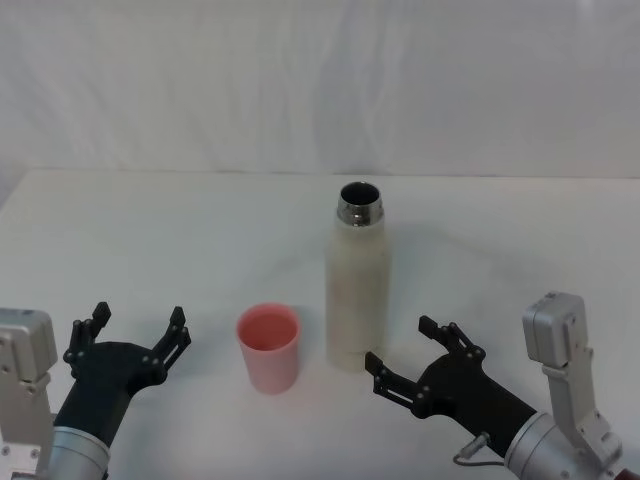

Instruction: Grasp the thermos with one hand and pour water into the cup lid.

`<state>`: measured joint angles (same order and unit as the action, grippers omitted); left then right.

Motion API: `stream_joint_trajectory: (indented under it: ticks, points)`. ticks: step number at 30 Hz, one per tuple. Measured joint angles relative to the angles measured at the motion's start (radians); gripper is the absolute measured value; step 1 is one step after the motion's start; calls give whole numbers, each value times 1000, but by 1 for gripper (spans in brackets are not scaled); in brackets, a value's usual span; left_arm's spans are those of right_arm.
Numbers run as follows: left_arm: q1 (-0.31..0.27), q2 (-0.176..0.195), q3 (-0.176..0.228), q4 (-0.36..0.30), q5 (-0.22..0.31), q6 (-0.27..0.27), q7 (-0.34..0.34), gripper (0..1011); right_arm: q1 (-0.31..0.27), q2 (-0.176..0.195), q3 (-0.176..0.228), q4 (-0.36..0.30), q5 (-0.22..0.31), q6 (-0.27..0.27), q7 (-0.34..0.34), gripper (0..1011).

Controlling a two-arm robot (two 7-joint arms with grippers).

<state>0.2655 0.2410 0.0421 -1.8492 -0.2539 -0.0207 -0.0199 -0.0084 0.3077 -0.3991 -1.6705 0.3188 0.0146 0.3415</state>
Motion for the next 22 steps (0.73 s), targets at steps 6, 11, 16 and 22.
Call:
stream_joint_trajectory:
  ticks: [6,11,16,22]
  points:
    - [0,0,0,0,0,0,0,1001,0,0,1,0,0,0,0,1000]
    - [0,0,0,0,0,0,0,1001,0,1,2,-1,-1,0,0,1000]
    - [0,0,0,0,0,0,0,1001,0,1,2,-1,-1,0,-1,1000]
    - [0,0,0,0,0,0,0,1001,0,2,3,-2,-1,0,-1,1000]
